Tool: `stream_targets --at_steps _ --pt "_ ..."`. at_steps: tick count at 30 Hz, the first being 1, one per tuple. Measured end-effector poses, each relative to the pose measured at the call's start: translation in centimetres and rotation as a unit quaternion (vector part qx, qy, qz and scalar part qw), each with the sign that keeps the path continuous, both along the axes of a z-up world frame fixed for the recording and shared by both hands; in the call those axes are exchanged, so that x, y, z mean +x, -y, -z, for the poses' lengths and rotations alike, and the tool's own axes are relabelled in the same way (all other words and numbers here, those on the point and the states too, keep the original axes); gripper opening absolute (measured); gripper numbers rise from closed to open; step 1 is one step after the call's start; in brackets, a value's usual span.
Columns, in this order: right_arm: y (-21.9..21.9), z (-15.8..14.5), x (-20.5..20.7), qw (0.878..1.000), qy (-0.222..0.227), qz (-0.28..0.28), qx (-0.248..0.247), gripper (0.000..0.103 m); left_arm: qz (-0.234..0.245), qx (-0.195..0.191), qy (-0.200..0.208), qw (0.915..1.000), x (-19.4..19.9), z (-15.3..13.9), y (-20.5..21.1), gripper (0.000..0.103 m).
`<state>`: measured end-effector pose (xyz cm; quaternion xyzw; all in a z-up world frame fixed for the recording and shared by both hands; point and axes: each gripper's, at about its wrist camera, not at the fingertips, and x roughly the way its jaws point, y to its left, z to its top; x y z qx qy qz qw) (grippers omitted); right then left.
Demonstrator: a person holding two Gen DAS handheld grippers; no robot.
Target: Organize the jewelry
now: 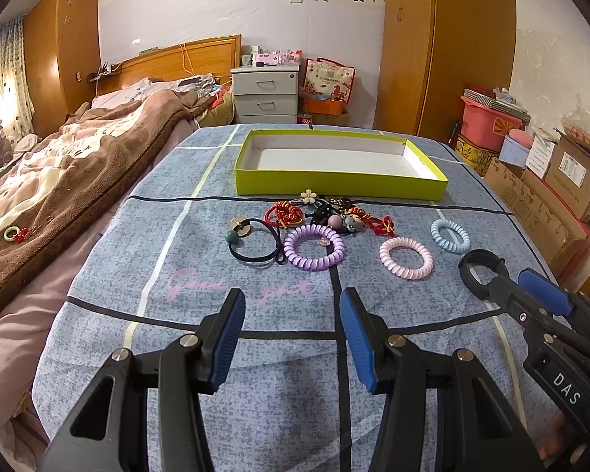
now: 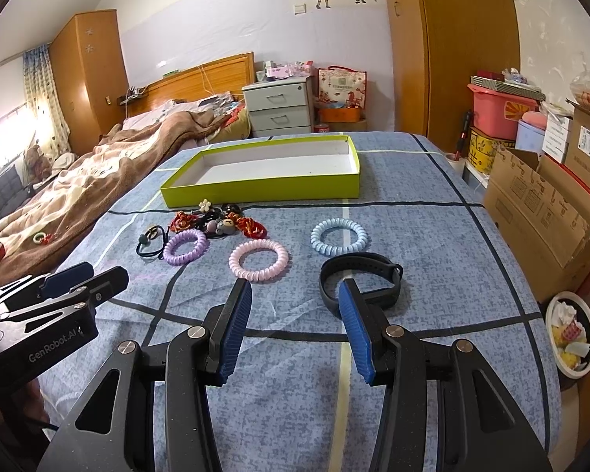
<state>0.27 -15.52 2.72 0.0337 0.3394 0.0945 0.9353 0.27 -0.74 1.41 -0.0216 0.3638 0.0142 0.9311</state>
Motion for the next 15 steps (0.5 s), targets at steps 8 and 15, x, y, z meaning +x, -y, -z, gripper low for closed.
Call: stream_targets --at_steps 8,15 --pt "-0.01 0.00 0.00 1.000 0.001 0.001 0.000 0.047 -0.001 0.000 0.000 1.0000 -0.08 0.06 -0.11 0.052" --pt "-0.03 0.06 -0.08 1.000 0.000 0.001 -0.001 0.047 -0.002 -0.001 0.001 1.0000 -0.07 0.14 -0.36 0.052"
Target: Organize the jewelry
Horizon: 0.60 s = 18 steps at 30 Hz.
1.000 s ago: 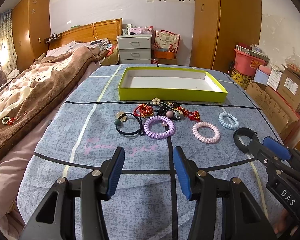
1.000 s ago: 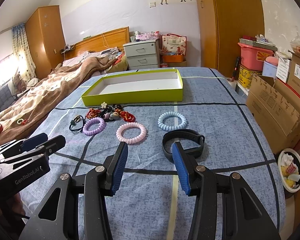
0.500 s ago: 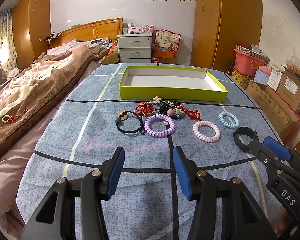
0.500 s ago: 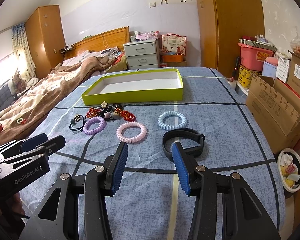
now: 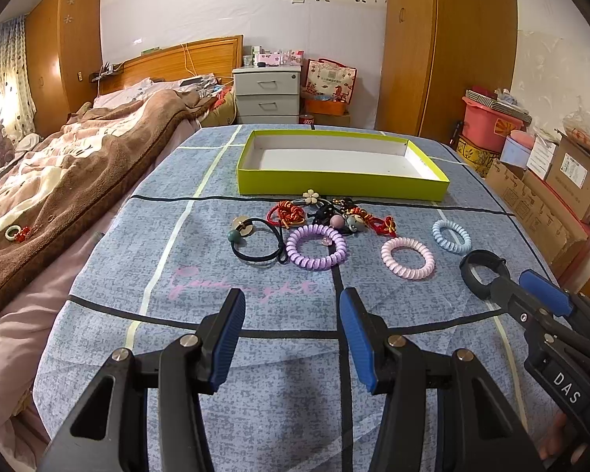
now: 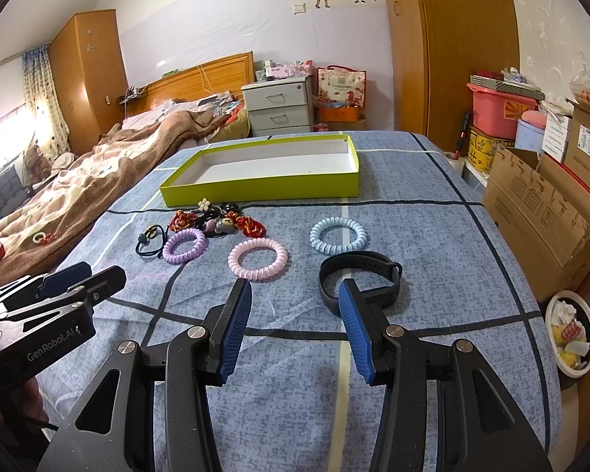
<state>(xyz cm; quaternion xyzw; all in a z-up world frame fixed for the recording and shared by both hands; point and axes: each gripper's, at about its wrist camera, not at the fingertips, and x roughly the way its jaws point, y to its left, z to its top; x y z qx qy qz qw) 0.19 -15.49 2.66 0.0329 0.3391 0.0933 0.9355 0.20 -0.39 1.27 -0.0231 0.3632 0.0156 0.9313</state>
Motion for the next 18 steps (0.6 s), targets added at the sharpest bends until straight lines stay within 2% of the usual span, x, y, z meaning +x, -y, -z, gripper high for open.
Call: stream_targets --at_steps 18 --pt "-0.04 0.15 0.04 1.000 -0.004 -0.003 -0.001 0.047 -0.001 0.001 -0.001 1.0000 -0.04 -0.02 0.04 0.052"
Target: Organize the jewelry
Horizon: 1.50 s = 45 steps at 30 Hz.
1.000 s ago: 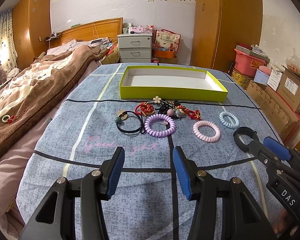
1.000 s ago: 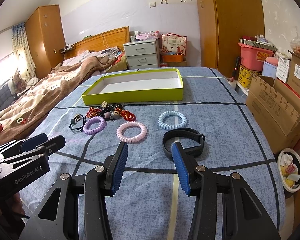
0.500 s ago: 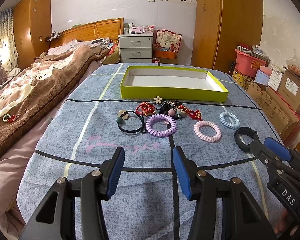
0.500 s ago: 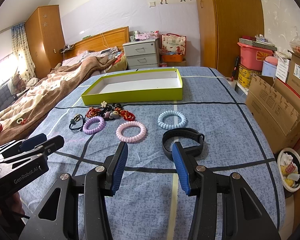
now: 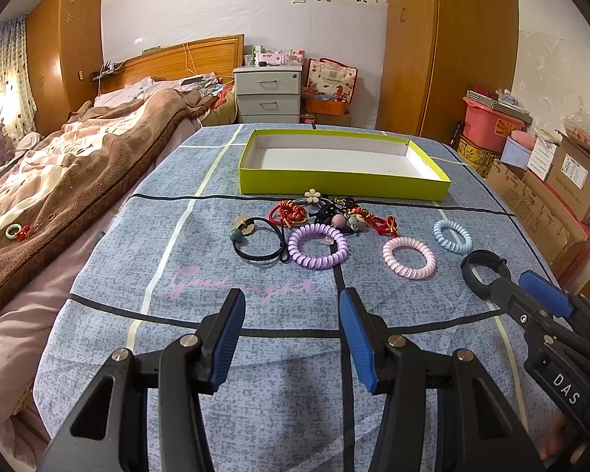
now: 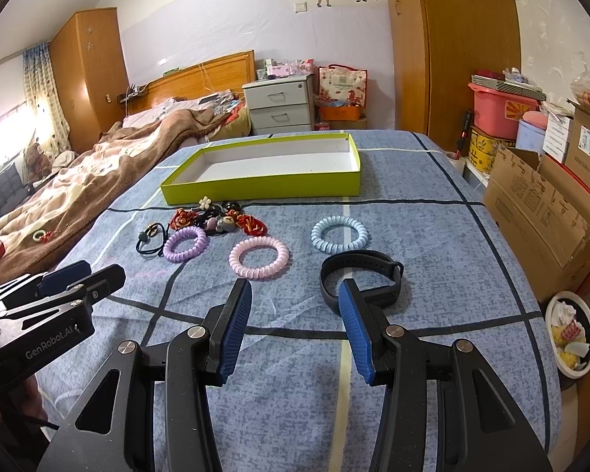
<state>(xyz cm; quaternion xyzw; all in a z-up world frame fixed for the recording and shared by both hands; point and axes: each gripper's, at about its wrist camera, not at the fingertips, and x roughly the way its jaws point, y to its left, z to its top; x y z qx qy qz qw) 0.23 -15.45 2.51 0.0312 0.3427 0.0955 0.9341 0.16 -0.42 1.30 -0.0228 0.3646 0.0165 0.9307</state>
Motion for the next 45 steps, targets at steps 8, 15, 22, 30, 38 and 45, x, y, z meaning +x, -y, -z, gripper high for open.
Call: stream_targets --at_steps 8,15,22,30,38,45 --pt "-0.4 0.1 0.6 1.000 -0.006 -0.011 0.000 0.047 -0.002 -0.001 -0.006 1.0000 0.5 0.1 -0.6 0.052" --pt "-0.8 0.3 2.2 0.999 -0.023 -0.024 -0.002 0.050 0.002 0.000 -0.021 0.9998 1.8 0.6 -1.3 0.052" --pt "-1.3 0.8 5.2 0.998 -0.051 -0.035 -0.003 0.058 0.018 -0.046 -0.019 0.9986 3.0 0.7 -4.1 0.052" --pt "-2.4 1.5 7.9 0.996 -0.077 -0.052 -0.015 0.057 0.026 -0.087 -0.041 0.9950 4.4 1.3 -7.3 0.052" --pt "-2.8 2.4 9.6 0.992 -0.105 -0.067 -0.030 0.039 0.014 -0.100 -0.061 0.9930 5.9 1.8 -8.9 0.052" --pt "-3.1 2.9 10.2 0.989 -0.121 -0.075 -0.044 0.036 0.012 -0.097 -0.073 0.9925 8.0 2.2 -8.9 0.052"
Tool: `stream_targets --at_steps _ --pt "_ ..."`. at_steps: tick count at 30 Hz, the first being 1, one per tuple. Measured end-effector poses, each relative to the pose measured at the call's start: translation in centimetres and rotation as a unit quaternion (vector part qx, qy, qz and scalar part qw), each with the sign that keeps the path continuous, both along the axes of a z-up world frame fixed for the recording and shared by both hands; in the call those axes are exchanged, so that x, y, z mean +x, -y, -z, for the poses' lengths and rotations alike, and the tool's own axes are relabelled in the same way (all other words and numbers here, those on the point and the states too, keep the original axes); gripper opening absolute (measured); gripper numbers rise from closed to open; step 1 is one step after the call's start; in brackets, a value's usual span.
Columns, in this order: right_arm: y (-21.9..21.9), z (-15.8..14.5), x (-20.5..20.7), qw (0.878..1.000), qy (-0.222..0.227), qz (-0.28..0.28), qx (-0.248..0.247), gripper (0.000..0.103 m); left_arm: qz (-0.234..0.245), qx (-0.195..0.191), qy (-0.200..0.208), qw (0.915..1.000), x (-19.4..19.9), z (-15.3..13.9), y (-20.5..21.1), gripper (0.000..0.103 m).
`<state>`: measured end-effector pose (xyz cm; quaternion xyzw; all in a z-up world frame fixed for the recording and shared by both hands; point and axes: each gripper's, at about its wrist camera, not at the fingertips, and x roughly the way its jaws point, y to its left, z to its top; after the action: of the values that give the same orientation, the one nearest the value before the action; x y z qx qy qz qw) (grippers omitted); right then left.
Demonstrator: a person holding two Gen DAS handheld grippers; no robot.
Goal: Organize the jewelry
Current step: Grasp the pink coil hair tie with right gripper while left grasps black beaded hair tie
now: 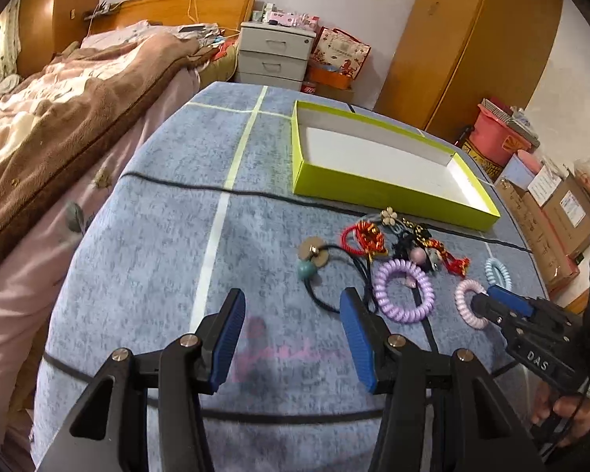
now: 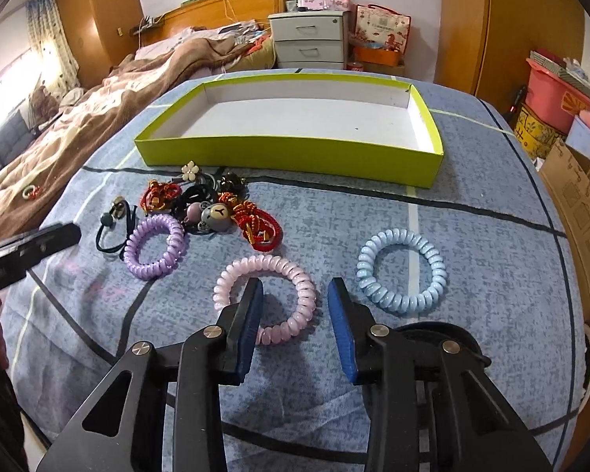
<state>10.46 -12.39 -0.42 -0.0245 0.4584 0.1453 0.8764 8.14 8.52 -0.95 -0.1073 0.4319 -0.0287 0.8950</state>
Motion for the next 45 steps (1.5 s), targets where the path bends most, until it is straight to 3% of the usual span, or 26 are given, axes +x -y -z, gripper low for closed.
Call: stream_targets --at_steps 3,5,8,11,21,23,29,45 --pt "-0.3 0.0 0.1 1.000 0.003 -0.003 -0.014 0.029 0.006 -0.005 -0.011 0.9999 1.2 0.3 0.1 0.052" --pt "-0.4 0.1 0.0 1.000 0.004 -0.006 -0.023 0.017 0.009 0.014 -0.010 0.9998 1.6 0.3 0.5 0.052" --pt "-0.5 0.1 0.0 1.000 0.004 -0.008 -0.025 0.012 0.018 0.016 -0.021 0.9995 2.4 0.8 0.8 0.052" --pt "-0.4 0.0 0.1 1.000 0.004 -0.007 -0.021 0.012 0.017 0.048 -0.034 0.9981 3.0 1.3 1.3 0.052" --pt "0.4 -0.2 0.2 1.000 0.002 0.001 0.004 0.010 0.015 0.099 -0.033 0.9945 3.8 1.6 2.2 0.052" --pt "0.5 -0.4 0.2 1.000 0.004 0.002 0.010 0.010 0.018 0.102 -0.030 0.9942 4.0 1.5 2.4 0.045" --pt "0.8 -0.4 0.3 1.000 0.003 0.008 0.024 0.010 0.034 0.099 -0.024 0.9943 4.1 1.3 3.0 0.015" --pt "1.7 -2.4 0.0 0.998 0.027 0.022 0.045 0.010 0.025 0.057 0.005 0.9980 3.0 -0.4 1.6 0.014"
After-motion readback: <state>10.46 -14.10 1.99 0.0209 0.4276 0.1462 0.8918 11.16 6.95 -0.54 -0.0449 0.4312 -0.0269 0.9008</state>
